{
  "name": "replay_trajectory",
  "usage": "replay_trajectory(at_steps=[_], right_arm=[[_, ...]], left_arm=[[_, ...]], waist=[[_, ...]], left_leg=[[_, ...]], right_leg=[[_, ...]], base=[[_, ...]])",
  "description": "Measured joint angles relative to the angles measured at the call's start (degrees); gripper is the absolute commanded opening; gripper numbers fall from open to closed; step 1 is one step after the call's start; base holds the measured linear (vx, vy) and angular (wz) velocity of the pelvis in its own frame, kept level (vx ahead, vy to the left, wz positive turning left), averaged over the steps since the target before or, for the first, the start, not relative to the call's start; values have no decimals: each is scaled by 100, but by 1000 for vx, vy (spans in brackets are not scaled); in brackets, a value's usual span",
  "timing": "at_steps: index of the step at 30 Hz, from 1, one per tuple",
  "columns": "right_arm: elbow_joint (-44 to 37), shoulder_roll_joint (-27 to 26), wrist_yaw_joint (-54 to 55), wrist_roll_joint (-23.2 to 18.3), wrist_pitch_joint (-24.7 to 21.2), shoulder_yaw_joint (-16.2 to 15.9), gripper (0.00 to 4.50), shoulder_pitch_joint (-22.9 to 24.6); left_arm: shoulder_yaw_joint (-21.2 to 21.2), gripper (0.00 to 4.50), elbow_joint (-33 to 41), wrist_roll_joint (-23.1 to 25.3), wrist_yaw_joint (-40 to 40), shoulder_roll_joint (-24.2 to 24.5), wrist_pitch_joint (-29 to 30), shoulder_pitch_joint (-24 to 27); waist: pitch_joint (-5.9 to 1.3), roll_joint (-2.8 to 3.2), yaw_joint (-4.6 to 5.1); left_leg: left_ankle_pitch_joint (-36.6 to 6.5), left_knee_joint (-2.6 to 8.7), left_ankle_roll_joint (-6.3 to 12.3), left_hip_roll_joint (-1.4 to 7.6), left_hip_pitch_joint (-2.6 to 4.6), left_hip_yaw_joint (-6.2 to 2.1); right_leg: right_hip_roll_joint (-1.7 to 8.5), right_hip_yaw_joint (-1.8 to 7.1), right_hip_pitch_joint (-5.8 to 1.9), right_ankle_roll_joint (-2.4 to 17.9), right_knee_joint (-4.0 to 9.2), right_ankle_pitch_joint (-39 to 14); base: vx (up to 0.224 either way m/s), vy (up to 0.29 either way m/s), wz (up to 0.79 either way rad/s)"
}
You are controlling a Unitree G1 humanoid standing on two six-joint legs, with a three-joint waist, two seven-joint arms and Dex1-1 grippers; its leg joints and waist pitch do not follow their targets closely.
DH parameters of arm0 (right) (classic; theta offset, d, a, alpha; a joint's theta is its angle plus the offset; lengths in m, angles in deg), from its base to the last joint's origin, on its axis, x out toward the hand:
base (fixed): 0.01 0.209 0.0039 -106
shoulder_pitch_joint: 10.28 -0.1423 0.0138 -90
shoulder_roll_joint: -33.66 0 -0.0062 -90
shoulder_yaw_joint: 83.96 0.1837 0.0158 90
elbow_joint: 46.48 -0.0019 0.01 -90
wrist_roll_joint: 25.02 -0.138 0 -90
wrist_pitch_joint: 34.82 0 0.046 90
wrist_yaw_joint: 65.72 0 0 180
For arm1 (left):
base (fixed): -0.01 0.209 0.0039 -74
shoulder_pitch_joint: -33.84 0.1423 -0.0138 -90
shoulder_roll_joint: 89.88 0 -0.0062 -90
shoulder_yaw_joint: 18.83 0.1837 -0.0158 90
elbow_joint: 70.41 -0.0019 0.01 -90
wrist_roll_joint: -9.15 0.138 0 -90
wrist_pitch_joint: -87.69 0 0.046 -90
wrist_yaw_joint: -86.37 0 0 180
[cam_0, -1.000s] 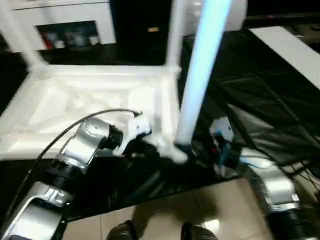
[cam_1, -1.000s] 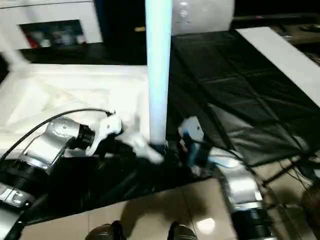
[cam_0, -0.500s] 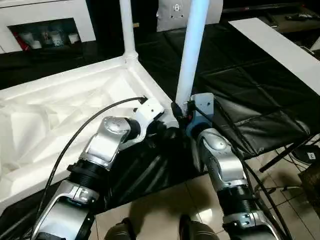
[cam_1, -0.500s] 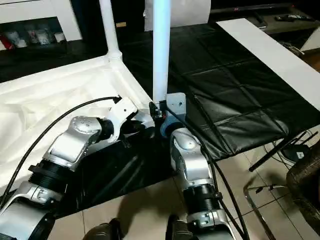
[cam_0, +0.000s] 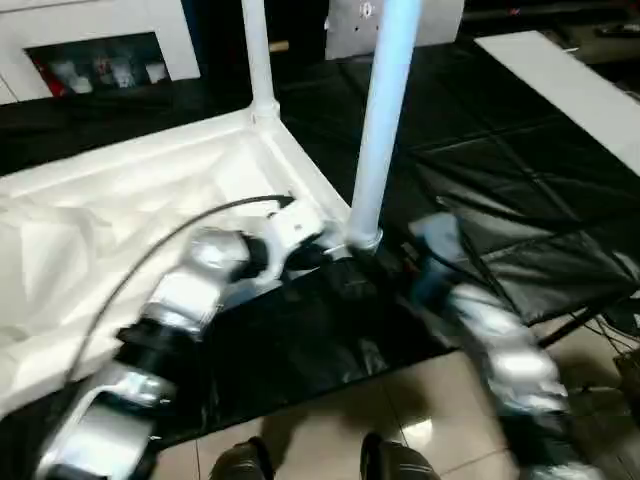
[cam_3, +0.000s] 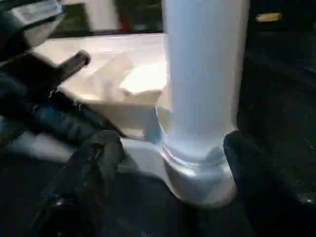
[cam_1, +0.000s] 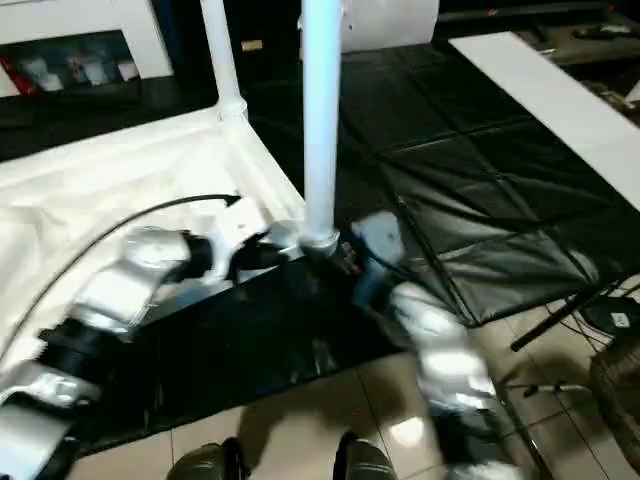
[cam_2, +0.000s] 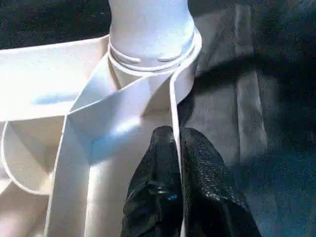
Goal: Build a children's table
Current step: Rotate leg to tighten
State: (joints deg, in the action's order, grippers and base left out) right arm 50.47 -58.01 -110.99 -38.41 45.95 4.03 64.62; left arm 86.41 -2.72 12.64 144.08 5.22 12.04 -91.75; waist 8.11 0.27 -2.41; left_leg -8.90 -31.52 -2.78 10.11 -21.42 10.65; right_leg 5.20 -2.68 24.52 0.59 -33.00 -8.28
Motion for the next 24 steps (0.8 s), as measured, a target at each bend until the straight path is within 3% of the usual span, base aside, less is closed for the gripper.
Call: replay_trajectory(at_steps=[3, 4, 11, 13, 19, 20, 24], right_arm=[[-54, 465, -706, -252, -67, 104, 409, -10], [-53, 639, -934, -335, -125, 114, 432, -12], [101, 1531, -2381, -635, -268, 103, 446, -300], [217, 1625, -2713, -633, -259, -117, 446, -390], [596, 1720, -3621, -619, -305, -686, 430, -816], [669, 1705, -3713, -617, -316, -757, 402, -888], [920, 1524, -3865, -544, -325, -924, 375, -1103]], left_arm=[[50, 0, -57, -86, 478, 217, -333, 4], [85, 0, -59, -135, 681, 307, -437, 20], [370, 0, -114, -390, 2006, 653, -906, 94], [491, 0, -196, -385, 2233, 672, -1102, 24], [746, 0, -417, -358, 2716, 679, -1399, -164], [776, 0, -449, -353, 2746, 655, -1431, -186], [868, 0, -552, -316, 2825, 561, -1520, -271]], waist=[[-22, -3, -73], [-22, -3, -95], [-26, -10, -219], [-32, -21, -267], [-34, -27, -289], [-34, -28, -292], [-34, -30, -312]], left_leg=[[3, -27, 7, 33, -54, -14], [3, -40, 7, 40, -67, -16], [-19, -140, -28, 34, -62, -10], [-18, -165, -28, 38, -62, -4], [-9, -213, -13, 40, -67, 21], [-8, -218, -11, 39, -66, 22], [-5, -227, -5, 40, -64, 30]], right_leg=[[-27, -17, 57, 5, -35, -18], [-29, -22, 66, 10, -45, -21], [2, -22, 39, 37, -102, -9], [5, -21, 29, 24, -107, -15], [11, 7, -1, 17, -106, -19], [12, 8, -7, 17, -104, -19], [16, 15, -33, 17, -103, -19]], base=[[18, -17, 0], [0, 0, 0], [-8, 2, 0], [-58, 14, 2], [-9, 2, 0], [0, 0, 0], [0, 0, 0]])
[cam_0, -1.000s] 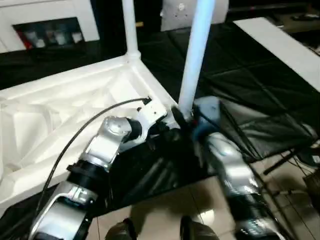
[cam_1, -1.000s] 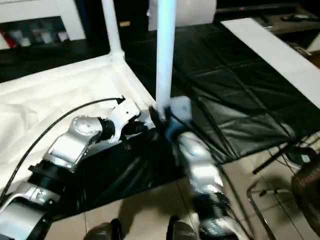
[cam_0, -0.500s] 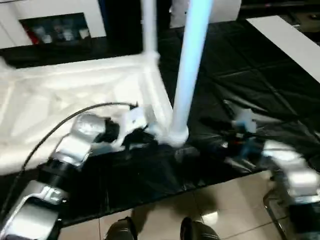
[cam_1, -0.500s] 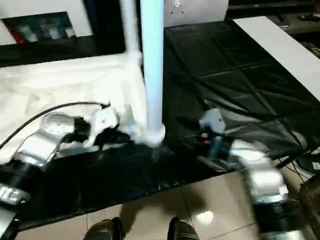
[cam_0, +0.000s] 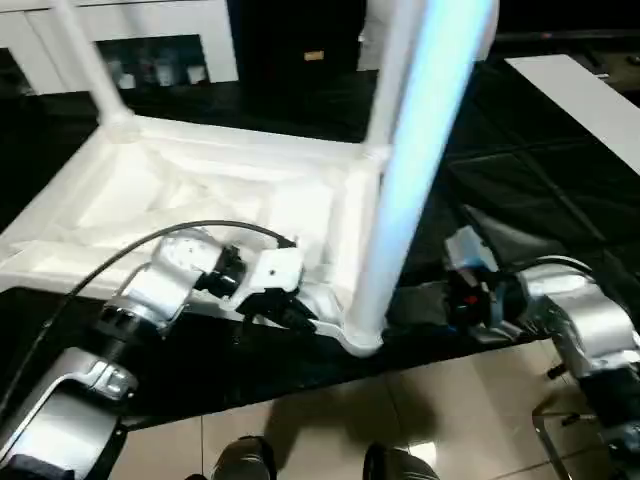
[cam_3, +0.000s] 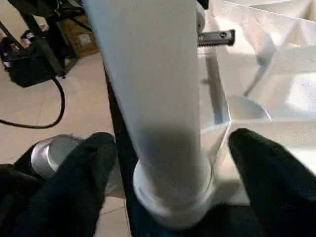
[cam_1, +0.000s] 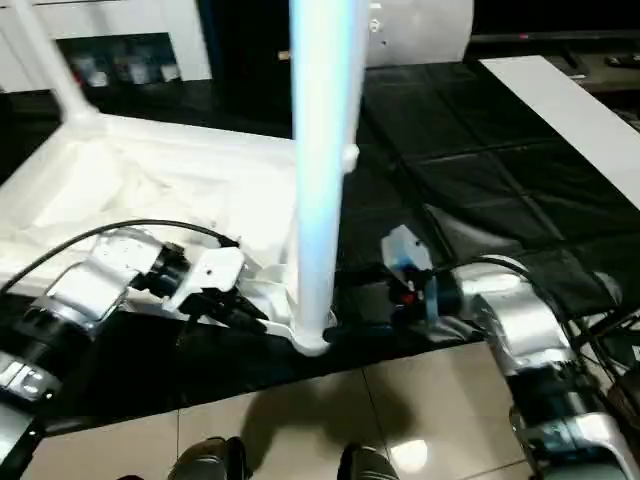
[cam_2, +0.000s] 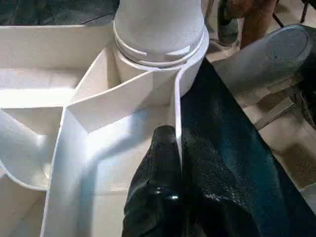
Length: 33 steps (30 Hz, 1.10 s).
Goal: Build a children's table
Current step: Rotate leg to tighten
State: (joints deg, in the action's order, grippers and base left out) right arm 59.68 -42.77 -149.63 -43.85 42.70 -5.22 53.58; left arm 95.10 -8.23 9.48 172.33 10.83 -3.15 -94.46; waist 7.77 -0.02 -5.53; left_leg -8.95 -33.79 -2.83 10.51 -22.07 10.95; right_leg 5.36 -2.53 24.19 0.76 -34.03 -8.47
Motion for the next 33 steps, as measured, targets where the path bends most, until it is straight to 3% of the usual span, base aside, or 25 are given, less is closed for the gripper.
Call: replay_trajectory(at_steps=[1, 5, 6, 17, 29, 33], right_arm=[[58, -24, -35, 21, 0, -56, 350, -47], [328, -163, -170, 52, 0, -216, 341, -218], [387, -195, -208, 54, 0, -278, 313, -268], [722, -234, -538, 143, 22, -454, 230, -513], [629, -229, -523, 148, -54, -432, 212, -476], [111, -335, -123, -56, -274, -147, 212, 59]], left_arm=[[18, 0, -16, 0, 5, -14, -23, -15], [70, 0, -88, 0, 41, -56, -99, -63], [70, 0, -102, 0, 62, -67, -128, -70], [99, 0, -243, -8, 142, -89, -272, -134], [95, 0, -240, -34, 143, -83, -207, -136], [46, 0, -96, -100, 136, -34, 26, -46]], waist=[[0, 0, -6], [0, 0, -35], [0, 0, -42], [0, 0, -92], [0, 1, -93], [-3, 5, -99]], left_leg=[[2, 0, 3, 0, 0, 1], [3, 0, 5, 3, 1, 2], [3, 0, 5, 3, 1, 2], [3, 4, 4, 36, -1, 25], [3, 5, 4, 37, -1, 28], [3, 16, 4, 37, 2, 32]], right_leg=[[0, 1, -3, 0, 0, 0], [0, 0, -18, 2, -6, 1], [0, 0, -19, 4, -8, 3], [-7, -15, -21, 28, -17, 17], [-6, -13, -22, -2, -16, -1], [-6, -10, -20, -16, -16, -10]], base=[[0, 0, 0], [0, 0, 0], [0, 0, 0], [0, 0, 0], [0, 0, 0], [0, 0, 0]])
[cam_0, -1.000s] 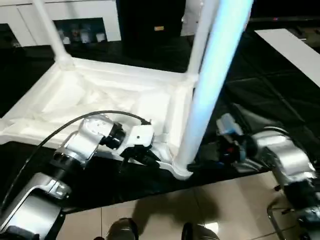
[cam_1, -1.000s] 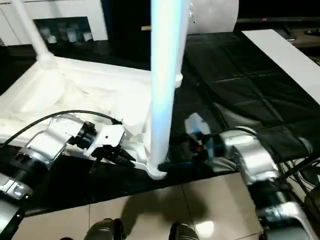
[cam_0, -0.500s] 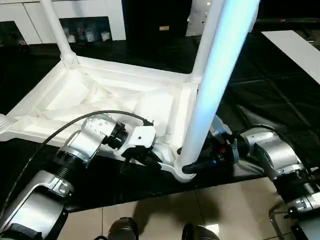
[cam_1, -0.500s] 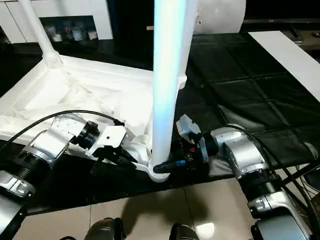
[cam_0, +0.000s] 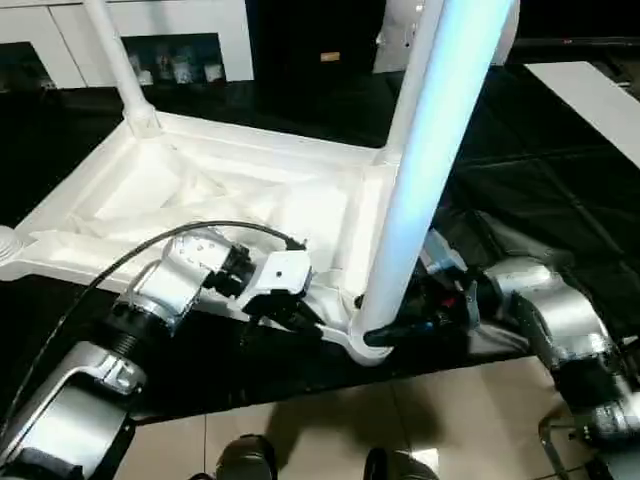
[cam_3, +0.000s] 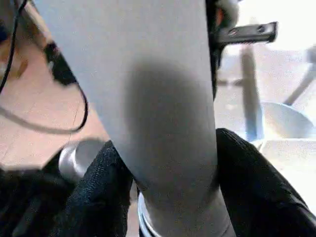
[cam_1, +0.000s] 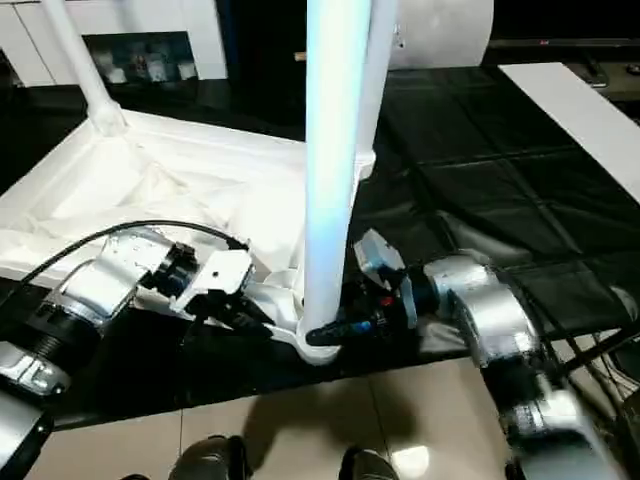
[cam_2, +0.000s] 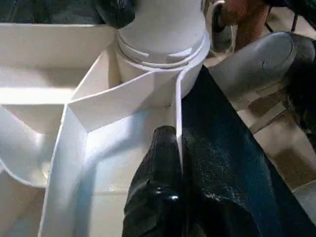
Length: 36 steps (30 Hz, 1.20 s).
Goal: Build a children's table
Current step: Rotate leg to tighten
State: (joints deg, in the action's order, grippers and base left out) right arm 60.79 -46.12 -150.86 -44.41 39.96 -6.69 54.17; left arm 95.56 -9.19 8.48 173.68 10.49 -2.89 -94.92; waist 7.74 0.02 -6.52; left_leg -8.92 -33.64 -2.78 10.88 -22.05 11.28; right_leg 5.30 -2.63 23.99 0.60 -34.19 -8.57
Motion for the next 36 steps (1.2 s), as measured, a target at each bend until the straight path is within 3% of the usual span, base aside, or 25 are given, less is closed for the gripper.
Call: replay_trajectory(at_steps=[6, 12, 13, 15, 17, 18, 19, 20, 21, 22, 23, 24, 25, 27, 30, 36], right_arm=[[-682, -303, 933, -44, -95, 245, 210, 656], [-1110, -801, 2134, 155, -303, 509, 209, 1021], [-1169, -969, 2532, 249, -382, 577, 209, 1051], [-1208, -1108, 2963, 358, -460, 621, 207, 1045], [-1217, -1326, 3501, 479, -587, 715, 206, 1049], [-1218, -1452, 3748, 550, -630, 754, 206, 1047], [-1271, -1507, 3966, 577, -664, 826, 206, 1097], [-1277, -1544, 4099, 599, -667, 884, 205, 1112], [-1235, -1666, 4309, 674, -690, 899, 205, 1003], [-1205, -1767, 4499, 752, -715, 896, 205, 954], [-1184, -1856, 4663, 813, -715, 898, 204, 949], [-1110, -2028, 4987, 920, -706, 922, 203, 898], [-1028, -2203, 5277, 1021, -697, 974, 203, 795], [-804, -2491, 5842, 1193, -690, 1033, 203, 524], [-433, -2891, 6716, 1424, -637, 1087, 202, 187], [-137, -3186, 7432, 1569, -406, 1177, 202, -36]], left_arm=[[-151, 0, 177, 14, -237, 14, 467, 152], [-355, 0, 311, 93, -676, -4, 1062, 226], [-416, 0, 327, 132, -871, -39, 1233, 231], [-464, 0, 341, 181, -1094, -115, 1411, 231], [-519, 0, 363, 282, -1408, -260, 1661, 231], [-542, 0, 363, 313, -1554, -312, 1757, 232], [-522, 0, 357, 372, -1703, -424, 1855, 189], [-524, 0, 358, 412, -1847, -502, 1886, 183], [-584, 0, 361, 469, -1965, -532, 1890, 182], [-608, 0, 354, 497, -2062, -564, 1912, 184], [-616, 0, 336, 503, -2131, -600, 1954, 189], [-618, 0, 303, 544, -2295, -698, 2038, 170], [-642, 0, 282, 574, -2469, -779, 2088, 133], [-707, 0, 205, 626, -2833, -921, 2139, 66], [-776, 0, 24, 749, -3282, -1090, 2139, -41], [-741, 0, -231, 857, -3596, -1144, 1712, -190]], waist=[[-3, 0, 42], [-5, 2, 204], [-5, 2, 277], [1, 17, 374], [29, 65, 483], [50, 91, 494], [71, 120, 386], [36, 37, 260], [-49, -230, 176], [-46, -164, 131], [-63, -100, 96], [-110, 46, 113], [-122, 66, 187], [-120, 40, 321], [-123, 30, 406], [-127, 12, 447]], left_leg=[[0, 13, -1, 0, 15, 0], [-1, 17, -2, -5, 32, -7], [-1, 28, -2, -9, 36, -20], [-2, 63, -3, -12, 38, -62], [-3, 135, -4, 2, 80, -154], [-3, 195, -4, 21, 96, -168], [-4, 250, -6, 43, 65, -54], [-1, 258, -9, 51, 56, 99], [-2, 182, -68, -7, 90, 208], [-48, 11, -61, -92, 52, -73], [-37, -210, -55, -207, 32, -437], [-178, -165, -209, -228, 83, -602], [-158, -99, -204, -223, 90, -546], [-126, -21, -199, -179, 74, -515], [-126, 14, -198, -141, 71, -451], [-47, 121, -134, -111, 68, -346]], right_leg=[[0, -1, -4, -8, 3, -5], [1, -3, -8, -80, 52, -50], [1, -19, -15, -81, 93, -51], [19, -107, -42, -81, 195, -79], [19, -276, -154, -62, 363, -196], [18, -359, -198, -13, 384, -314], [31, -428, -162, 158, -118, -556], [20, -322, -228, 177, -533, -734], [4, -33, -204, -87, -621, -890], [-8, -36, -203, -79, -631, -887], [-47, -53, -240, -69, -612, -880], [-52, -151, -246, -44, -574, -836], [-53, -133, -231, -10, -526, -737], [-105, -127, -207, 76, -373, -566], [-110, -133, -210, 87, -271, -449], [-106, -122, -199, 56, -164, -386]], base=[[0, 0, 0], [-17, 6, -3], [-54, 21, -10], [-61, 40, -15], [-60, 47, -13], [-126, 39, -6], [-126, 39, -6], [-99, -10, 2], [33, -136, -6], [33, -136, -6], [102, -95, -37], [62, 41, -29], [62, 41, -29], [0, 0, 0], [0, 0, 0], [0, 0, 0]])
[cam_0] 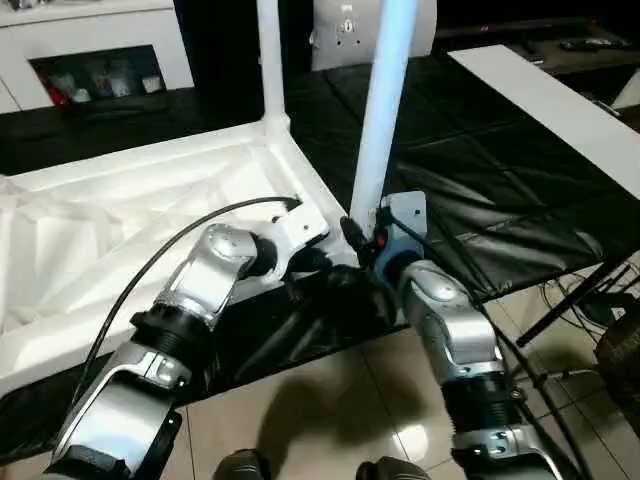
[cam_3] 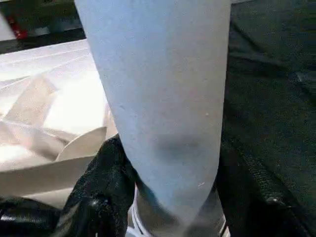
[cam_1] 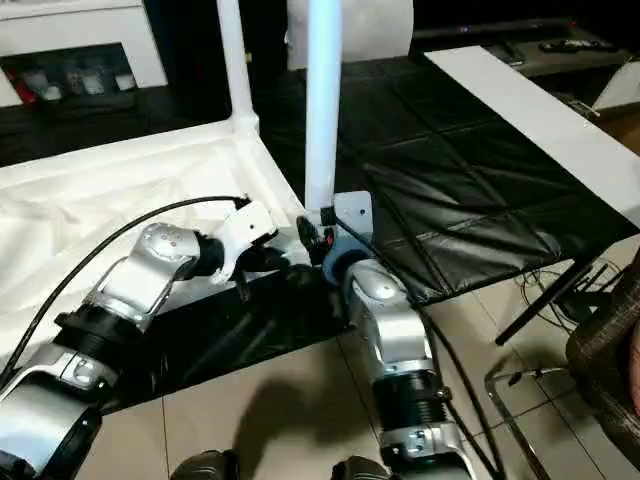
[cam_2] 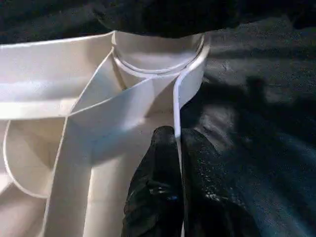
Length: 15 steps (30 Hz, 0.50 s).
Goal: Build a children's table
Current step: Rotate leg to tighten
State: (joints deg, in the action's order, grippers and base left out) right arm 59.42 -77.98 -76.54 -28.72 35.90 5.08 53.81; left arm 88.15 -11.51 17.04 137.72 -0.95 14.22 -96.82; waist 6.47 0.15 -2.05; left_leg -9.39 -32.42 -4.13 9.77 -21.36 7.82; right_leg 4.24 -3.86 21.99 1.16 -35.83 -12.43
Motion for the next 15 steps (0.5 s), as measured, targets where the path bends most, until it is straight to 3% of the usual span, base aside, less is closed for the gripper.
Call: replay_trajectory(at_steps=[3, 6, 8, 10, 15], right_arm=[[-1, -36, -20, 21, 94, -1, 202, 5], [-98, -16, -159, -18, 213, -3, 272, 101], [-191, 79, -311, -52, 235, -24, 274, 178], [-294, 258, -495, -142, 199, -68, 312, 373], [-1040, 756, -1120, -497, 82, -41, 341, 960]], left_arm=[[29, 0, -22, -8, 81, 143, -311, 15], [30, 0, -78, -22, 210, 285, -693, 36], [30, 0, -130, -25, 255, 314, -928, 33], [45, 0, -239, -25, 336, 373, -1216, 20], [31, 0, -504, -28, 397, 435, -1695, -5]], waist=[[-3, -7, 5], [-7, -12, -8], [-11, -18, -34], [-12, -20, -74], [-12, -20, -145]], left_leg=[[0, 7, 2, 19, -9, 43], [-2, 20, 7, 23, -38, 52], [22, 16, 47, 24, -80, 56], [19, 8, 61, 23, -91, 62], [19, -11, 72, 23, -88, 83]], right_leg=[[0, 2, 14, -3, 13, 3], [-2, 0, 39, -7, 24, 0], [-1, -1, 77, -7, 21, 1], [3, -1, 87, -8, 16, 2], [10, 15, 93, -12, -3, 5]], base=[[0, 0, 0], [0, 0, 0], [0, 0, 0], [0, 0, 0], [0, 0, 0]])
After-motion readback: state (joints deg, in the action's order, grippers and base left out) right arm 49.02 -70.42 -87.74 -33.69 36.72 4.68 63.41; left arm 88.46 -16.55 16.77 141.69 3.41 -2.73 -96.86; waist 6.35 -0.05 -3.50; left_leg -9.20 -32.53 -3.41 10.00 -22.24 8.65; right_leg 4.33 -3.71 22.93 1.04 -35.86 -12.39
